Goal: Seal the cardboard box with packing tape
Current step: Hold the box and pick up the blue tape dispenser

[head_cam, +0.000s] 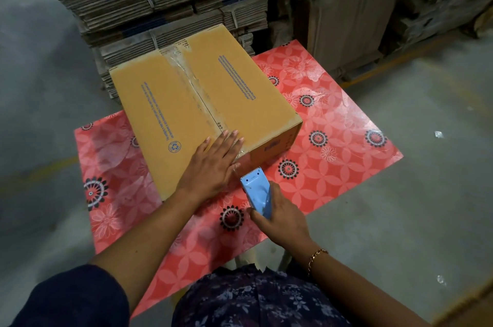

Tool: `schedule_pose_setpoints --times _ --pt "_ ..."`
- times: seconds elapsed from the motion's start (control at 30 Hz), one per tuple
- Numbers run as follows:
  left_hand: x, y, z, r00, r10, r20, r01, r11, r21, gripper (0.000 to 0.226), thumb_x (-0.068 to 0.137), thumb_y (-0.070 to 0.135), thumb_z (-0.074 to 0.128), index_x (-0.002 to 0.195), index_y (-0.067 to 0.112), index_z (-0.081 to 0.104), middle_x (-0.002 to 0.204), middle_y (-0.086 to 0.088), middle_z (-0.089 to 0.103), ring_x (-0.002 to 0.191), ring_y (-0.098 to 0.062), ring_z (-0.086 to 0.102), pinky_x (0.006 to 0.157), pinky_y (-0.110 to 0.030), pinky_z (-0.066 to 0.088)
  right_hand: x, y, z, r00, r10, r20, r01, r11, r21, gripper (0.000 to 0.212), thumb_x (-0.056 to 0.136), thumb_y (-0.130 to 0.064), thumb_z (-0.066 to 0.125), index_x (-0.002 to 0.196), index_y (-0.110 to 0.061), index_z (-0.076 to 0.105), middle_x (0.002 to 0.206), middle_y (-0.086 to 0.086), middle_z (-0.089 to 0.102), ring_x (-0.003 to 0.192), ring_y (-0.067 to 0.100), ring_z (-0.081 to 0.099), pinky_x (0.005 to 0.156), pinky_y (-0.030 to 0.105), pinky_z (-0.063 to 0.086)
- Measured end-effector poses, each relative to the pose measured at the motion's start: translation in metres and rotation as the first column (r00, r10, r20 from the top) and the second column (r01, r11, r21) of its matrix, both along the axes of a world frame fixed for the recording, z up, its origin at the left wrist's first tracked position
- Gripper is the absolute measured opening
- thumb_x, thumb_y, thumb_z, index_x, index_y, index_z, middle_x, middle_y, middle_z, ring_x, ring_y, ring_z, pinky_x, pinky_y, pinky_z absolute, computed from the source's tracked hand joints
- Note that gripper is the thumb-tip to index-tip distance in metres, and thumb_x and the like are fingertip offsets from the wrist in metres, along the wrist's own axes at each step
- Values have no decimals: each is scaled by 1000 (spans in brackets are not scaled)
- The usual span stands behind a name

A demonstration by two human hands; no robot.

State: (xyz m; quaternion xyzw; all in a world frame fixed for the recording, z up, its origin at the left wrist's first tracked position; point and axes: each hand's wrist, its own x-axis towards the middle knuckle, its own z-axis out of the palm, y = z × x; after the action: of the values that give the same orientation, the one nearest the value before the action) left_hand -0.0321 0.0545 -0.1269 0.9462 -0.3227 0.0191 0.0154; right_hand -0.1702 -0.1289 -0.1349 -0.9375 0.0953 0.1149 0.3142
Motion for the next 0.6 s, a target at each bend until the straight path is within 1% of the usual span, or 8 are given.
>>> schedule_pose_setpoints --times 0.2,0.4,0.5,0.6 --pt "0 0 -1 1000 8 -4 -8 1000 2 61 105 46 32 160 25 17 169 3 16 155 -16 17 122 -47 23 -11 -3 7 1000 -11 7 11 1000 -2 60 83 -57 56 130 -29 31 90 -8 59 70 20 59 54 36 51" --pt "-2 -1 0 1000 19 13 -19 1000 -6 60 104 44 35 159 25 20 168 2 20 155 -16 20 122 -47 25 -15 -5 13 999 -7 36 6 1000 7 60 84 -59 57 131 -31 33 88 -11 55 68 17 55 50 32 44" --pt "-3 -2 1 1000 21 5 -21 1000 1 61 104 46 35 159 25 20 168 3 20 154 -16 20 122 -47 25 -17 -6 14 999 -7 31 7 1000 6 60 83 -60 56 131 -31 33 90 -10 59 70 18 58 54 36 49" --pt "-3 -2 1 1000 22 -3 -22 1000 6 61 104 47 34 159 25 19 168 3 19 155 -16 19 122 -47 24 -22 -9 13 1000 -1 13 1 1000 -4 60 83 -61 55 129 -30 33 87 -8 59 71 20 59 56 38 50"
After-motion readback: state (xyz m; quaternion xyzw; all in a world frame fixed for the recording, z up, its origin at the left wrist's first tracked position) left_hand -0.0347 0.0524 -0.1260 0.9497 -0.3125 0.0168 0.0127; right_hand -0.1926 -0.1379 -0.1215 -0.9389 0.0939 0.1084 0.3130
